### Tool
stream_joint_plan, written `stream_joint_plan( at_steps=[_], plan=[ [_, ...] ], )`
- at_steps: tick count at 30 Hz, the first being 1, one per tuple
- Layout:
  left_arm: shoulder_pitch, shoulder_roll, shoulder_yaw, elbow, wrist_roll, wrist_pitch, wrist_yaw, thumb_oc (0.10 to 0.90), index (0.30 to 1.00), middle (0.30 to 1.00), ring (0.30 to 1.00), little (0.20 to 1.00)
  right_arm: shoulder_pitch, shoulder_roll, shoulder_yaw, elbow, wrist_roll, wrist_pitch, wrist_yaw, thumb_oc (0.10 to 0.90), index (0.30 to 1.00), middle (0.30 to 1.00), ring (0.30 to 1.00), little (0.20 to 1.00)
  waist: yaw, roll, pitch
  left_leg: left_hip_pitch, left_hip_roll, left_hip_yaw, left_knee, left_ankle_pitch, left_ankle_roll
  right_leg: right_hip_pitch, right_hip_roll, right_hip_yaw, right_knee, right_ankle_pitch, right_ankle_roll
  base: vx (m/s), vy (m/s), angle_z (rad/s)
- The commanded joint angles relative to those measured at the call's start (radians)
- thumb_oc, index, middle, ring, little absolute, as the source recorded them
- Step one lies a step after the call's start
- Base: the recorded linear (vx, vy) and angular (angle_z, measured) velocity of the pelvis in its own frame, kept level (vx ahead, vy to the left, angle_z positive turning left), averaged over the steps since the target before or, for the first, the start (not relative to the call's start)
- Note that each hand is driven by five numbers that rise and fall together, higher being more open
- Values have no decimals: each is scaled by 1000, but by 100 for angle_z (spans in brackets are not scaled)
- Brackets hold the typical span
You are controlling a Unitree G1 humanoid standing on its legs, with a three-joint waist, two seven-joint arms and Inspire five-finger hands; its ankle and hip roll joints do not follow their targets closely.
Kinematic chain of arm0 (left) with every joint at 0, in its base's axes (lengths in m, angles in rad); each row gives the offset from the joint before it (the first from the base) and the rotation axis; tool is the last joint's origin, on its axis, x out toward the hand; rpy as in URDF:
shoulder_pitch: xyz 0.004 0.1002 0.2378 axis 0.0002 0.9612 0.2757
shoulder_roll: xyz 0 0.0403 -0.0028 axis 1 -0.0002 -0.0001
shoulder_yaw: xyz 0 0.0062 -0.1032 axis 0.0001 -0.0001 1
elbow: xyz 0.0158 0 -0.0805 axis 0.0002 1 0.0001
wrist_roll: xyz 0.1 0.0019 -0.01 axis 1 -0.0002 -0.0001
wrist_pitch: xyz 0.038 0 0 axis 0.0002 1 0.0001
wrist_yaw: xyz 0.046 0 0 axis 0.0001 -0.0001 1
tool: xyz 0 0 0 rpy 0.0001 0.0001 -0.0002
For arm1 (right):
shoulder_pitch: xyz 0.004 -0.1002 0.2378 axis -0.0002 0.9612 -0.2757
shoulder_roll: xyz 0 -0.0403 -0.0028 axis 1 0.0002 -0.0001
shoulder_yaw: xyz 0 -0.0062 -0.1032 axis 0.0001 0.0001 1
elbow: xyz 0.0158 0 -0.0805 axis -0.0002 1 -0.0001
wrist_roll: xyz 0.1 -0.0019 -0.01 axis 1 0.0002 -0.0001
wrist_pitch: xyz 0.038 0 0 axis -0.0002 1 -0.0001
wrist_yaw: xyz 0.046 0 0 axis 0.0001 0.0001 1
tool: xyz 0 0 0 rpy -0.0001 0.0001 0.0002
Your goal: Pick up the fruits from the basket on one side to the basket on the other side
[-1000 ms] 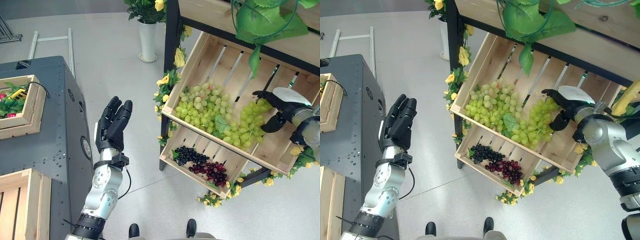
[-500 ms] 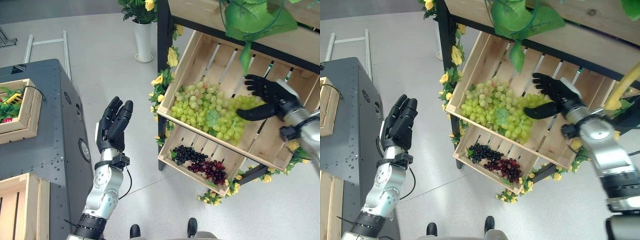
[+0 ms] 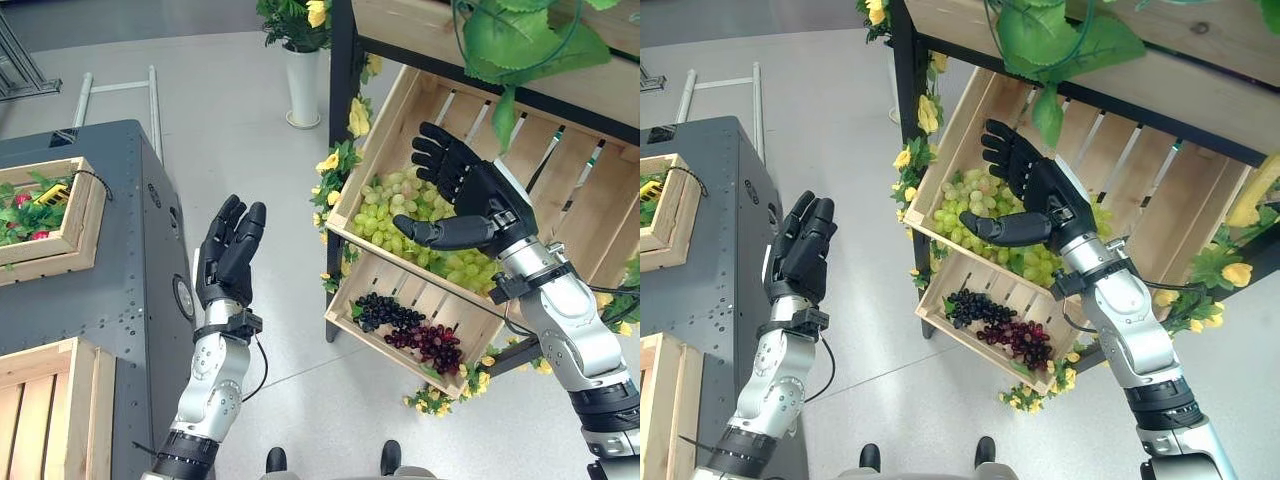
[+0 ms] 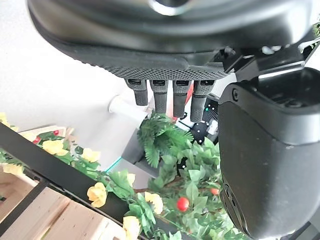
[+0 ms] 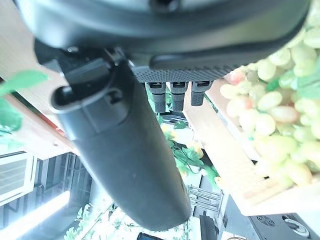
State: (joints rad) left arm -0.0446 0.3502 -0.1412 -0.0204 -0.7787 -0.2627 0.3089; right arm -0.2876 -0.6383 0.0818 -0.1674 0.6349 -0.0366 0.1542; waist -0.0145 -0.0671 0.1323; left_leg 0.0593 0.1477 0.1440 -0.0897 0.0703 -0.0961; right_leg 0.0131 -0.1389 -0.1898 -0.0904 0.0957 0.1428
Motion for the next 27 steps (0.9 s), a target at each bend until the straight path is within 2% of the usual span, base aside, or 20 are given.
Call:
stream_joint_plan(
  at_steps=[1, 3, 6, 8, 14, 20, 24, 27],
  plan=[
    [-56, 20, 4, -74, 85, -132, -29, 800, 900, 900, 900, 900, -42, 30, -73, -89, 216, -109, 54, 800, 900, 900, 900, 900, 10, 11, -93, 5, -15, -1, 2, -58, 31, 55, -27, -3, 3, -30, -4, 0, 0, 0],
    [-54, 14, 1, -75, 84, -132, -35, 800, 900, 900, 900, 900, -25, 72, -50, -107, 281, -89, 104, 800, 900, 900, 900, 900, 14, 13, -93, 4, -15, -3, 2, -56, 32, 55, -29, -6, 3, -31, -4, 0, 0, 0],
    [-48, 2, -5, -73, 86, -136, -48, 800, 900, 900, 900, 900, 8, 149, -3, -136, 402, -24, 194, 800, 900, 900, 900, 900, 21, 13, -93, 1, -17, -6, 2, -53, 33, 55, -32, -13, 3, -30, -5, 7, 37, 1],
    [-32, -8, -22, -68, 77, -150, -64, 800, 900, 900, 900, 900, 68, 230, 79, -117, 418, 4, 248, 800, 900, 900, 900, 900, 34, 17, -92, -1, -22, -15, 2, -50, 36, 59, -38, -24, 3, -29, -4, 16, 63, 2],
    [-1, -14, -59, -59, 63, -140, -92, 800, 900, 900, 900, 900, 170, 294, 215, 17, 417, 64, 339, 800, 900, 900, 900, 900, 61, 16, -87, -14, -47, -40, 2, -48, 49, 62, -59, -62, 4, -22, 6, 9, 85, 10],
    [28, -1, -109, -9, 49, -142, -200, 800, 900, 900, 900, 900, 199, 294, 338, 183, 277, 16, 485, 800, 900, 900, 900, 900, 95, 21, -67, -33, -94, -66, 2, -51, 85, 36, -96, -88, 69, -35, 21, -5, 138, 17],
    [38, 11, -119, 26, 47, -114, -246, 800, 900, 900, 900, 900, 218, 301, 370, 299, 205, -23, 489, 800, 900, 900, 900, 900, 110, 28, -63, -34, -119, -87, 2, -58, 104, 28, -115, -97, 111, -40, 25, 18, 100, 14],
    [50, 18, -118, 73, 70, -77, -284, 800, 900, 900, 900, 900, 241, 310, 383, 375, 174, -50, 402, 800, 900, 900, 900, 900, 111, 35, -63, -34, -131, -106, 2, -60, 115, 8, -125, -83, 165, -34, 27, 16, 49, 27]
  ],
)
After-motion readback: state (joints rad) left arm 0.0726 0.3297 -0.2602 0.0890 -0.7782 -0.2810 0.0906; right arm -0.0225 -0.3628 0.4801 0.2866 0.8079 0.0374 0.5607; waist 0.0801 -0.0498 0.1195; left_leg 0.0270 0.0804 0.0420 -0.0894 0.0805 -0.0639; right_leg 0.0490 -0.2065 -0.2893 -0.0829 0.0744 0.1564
